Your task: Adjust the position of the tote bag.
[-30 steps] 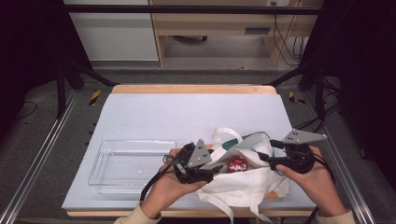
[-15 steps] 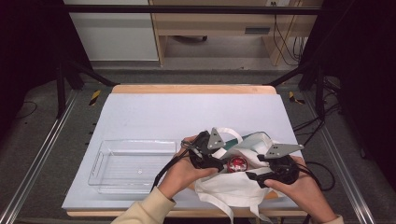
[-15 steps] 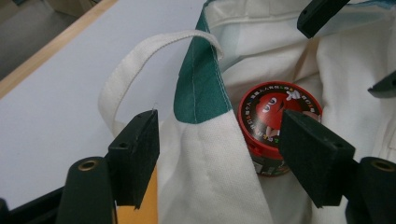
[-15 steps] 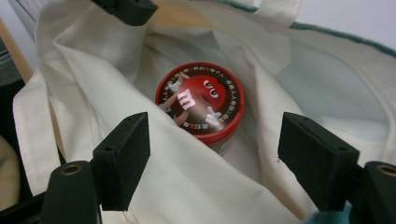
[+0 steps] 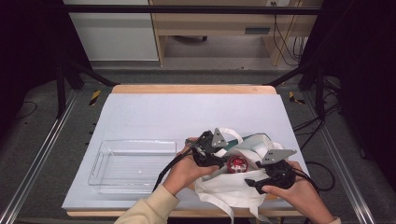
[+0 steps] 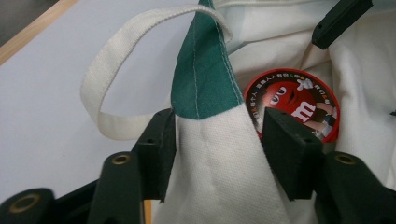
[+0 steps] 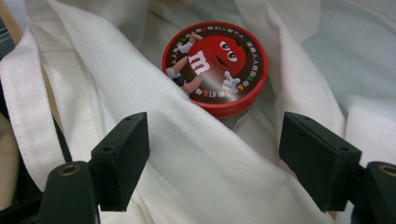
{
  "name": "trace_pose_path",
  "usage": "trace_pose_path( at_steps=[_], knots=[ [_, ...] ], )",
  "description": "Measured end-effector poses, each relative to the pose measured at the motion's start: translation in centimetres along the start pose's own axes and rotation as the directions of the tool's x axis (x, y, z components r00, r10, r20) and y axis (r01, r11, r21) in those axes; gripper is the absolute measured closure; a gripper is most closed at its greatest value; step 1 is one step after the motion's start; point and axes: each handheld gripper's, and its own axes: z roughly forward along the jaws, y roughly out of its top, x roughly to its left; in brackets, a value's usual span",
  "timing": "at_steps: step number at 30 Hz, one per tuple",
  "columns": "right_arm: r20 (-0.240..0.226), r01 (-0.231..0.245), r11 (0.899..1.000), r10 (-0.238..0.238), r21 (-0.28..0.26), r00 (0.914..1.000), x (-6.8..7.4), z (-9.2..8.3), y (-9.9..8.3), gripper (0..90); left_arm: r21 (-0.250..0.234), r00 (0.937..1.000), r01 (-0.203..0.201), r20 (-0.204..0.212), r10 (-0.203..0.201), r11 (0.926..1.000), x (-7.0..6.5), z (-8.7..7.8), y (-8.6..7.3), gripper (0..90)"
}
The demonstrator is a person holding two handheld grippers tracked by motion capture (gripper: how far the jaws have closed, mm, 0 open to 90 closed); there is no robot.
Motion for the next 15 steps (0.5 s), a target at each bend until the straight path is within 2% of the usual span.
trace_pose_path(
  at_steps=[7,15],
  knots=[
    [0.002,0.006,1.000,-0.006,0.001,1.0000,0.5,0.1,-0.7,28.7,0.013,0.9999,0.010,0.005,-0.010,0.9999,0.2,-0.5,-0.3,59.7],
    [0.023,0.032,0.999,-0.032,0.003,0.9992,1.4,-0.2,-1.2,40.4,0.031,0.9996,0.026,-0.009,-0.026,0.9992,0.3,-0.8,-0.6,73.6]
  ],
)
